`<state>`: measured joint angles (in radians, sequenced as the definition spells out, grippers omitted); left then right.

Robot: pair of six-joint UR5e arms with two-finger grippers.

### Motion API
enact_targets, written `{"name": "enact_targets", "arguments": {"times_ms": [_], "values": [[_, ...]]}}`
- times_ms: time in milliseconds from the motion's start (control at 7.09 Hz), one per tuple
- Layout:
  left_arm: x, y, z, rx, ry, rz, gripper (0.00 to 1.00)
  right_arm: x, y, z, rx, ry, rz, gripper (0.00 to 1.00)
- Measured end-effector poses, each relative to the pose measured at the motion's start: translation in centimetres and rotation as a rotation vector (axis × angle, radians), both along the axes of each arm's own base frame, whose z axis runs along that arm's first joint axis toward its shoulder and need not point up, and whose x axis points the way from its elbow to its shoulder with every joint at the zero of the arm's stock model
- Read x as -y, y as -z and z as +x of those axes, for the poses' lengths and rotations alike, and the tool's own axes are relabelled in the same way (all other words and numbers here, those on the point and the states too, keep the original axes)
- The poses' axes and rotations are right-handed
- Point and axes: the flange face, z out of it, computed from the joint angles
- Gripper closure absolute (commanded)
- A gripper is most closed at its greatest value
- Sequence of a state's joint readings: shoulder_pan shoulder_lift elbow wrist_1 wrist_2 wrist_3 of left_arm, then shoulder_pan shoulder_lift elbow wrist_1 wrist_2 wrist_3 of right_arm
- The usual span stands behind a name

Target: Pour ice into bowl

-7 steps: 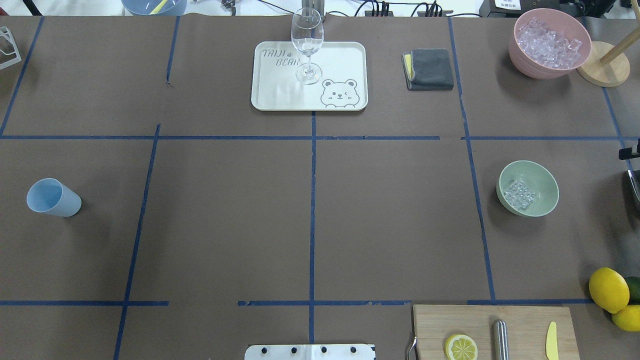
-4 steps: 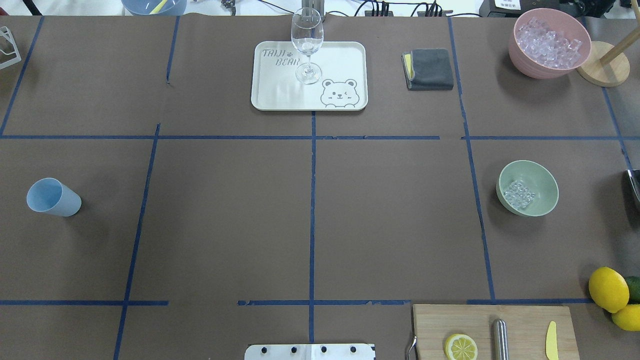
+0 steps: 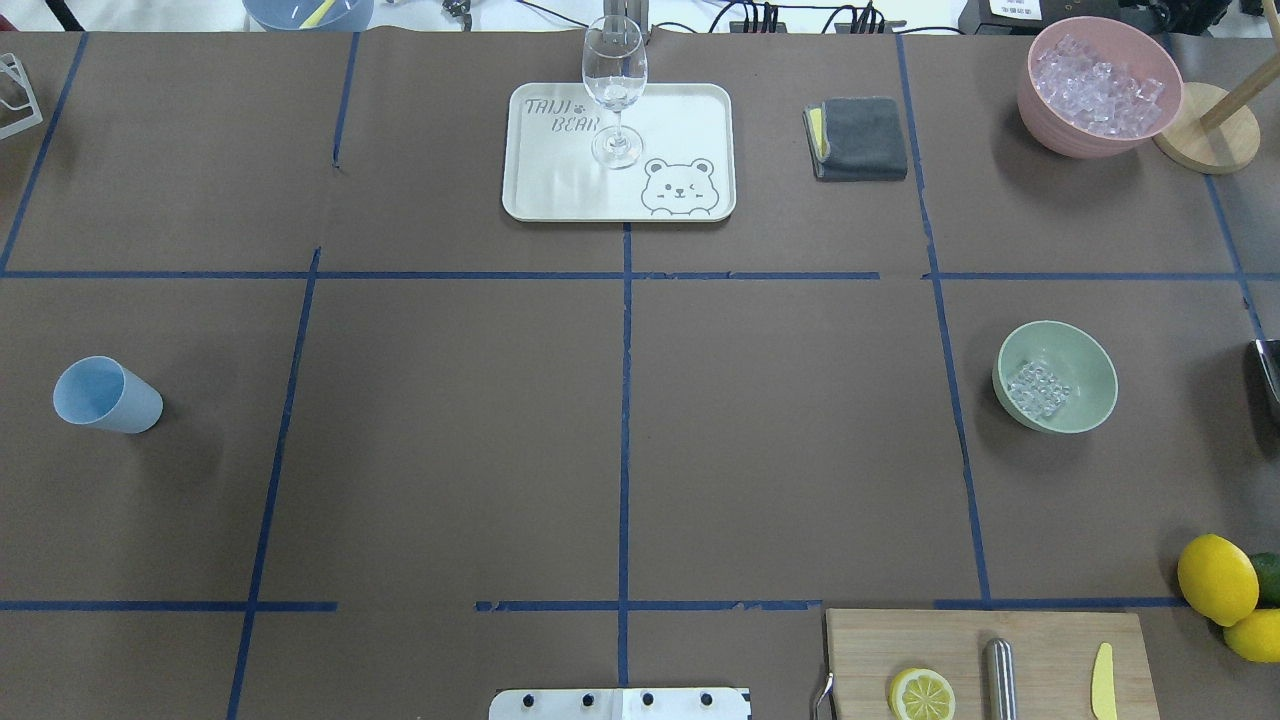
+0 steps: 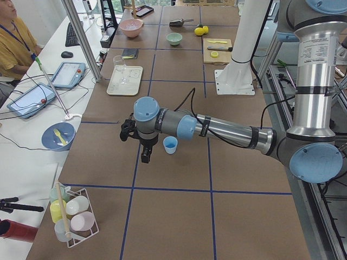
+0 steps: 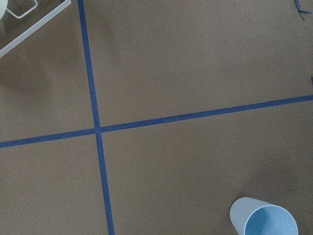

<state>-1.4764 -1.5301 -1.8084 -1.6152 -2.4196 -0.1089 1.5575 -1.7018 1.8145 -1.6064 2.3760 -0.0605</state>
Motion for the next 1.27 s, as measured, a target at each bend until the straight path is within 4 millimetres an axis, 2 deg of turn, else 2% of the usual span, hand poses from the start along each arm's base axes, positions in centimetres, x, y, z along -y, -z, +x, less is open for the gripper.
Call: {"name": "enact_targets", "arguments": {"times_ms": [282,423,564,705,846,988,1270], "values": [[-1.5,-2.0,-0.2,0.005,0.001,-0.031,0.00,-0.3,2.5,0.4,-0.002,0.033,-0.036,0.00],[-2.6,-3.8,-0.2,0.006,0.000,-0.049,0.00,-0.2,3.3,0.1,0.001,0.028,-0.046,0.00],[-3.8,-5.4,-0.3,0.003,-0.001,-0.055,0.00,-0.1,3.9,-0.8,0.005,0.020,-0.066,0.00],[-4.6,-6.1,-0.5,0.002,0.001,-0.031,0.00,0.1,4.4,-1.8,0.008,0.018,-0.081,0.00],[-4.9,-6.1,-0.8,0.002,0.010,-0.009,0.00,0.3,4.8,-2.4,0.013,0.020,-0.083,0.00],[-4.4,-5.6,-2.0,-0.002,0.039,-0.014,0.00,0.4,5.1,-2.6,0.015,0.022,-0.079,0.00],[-2.2,-4.3,-5.6,0.002,0.112,-0.098,0.00,0.5,5.1,-2.6,0.013,0.025,-0.075,0.00]]}}
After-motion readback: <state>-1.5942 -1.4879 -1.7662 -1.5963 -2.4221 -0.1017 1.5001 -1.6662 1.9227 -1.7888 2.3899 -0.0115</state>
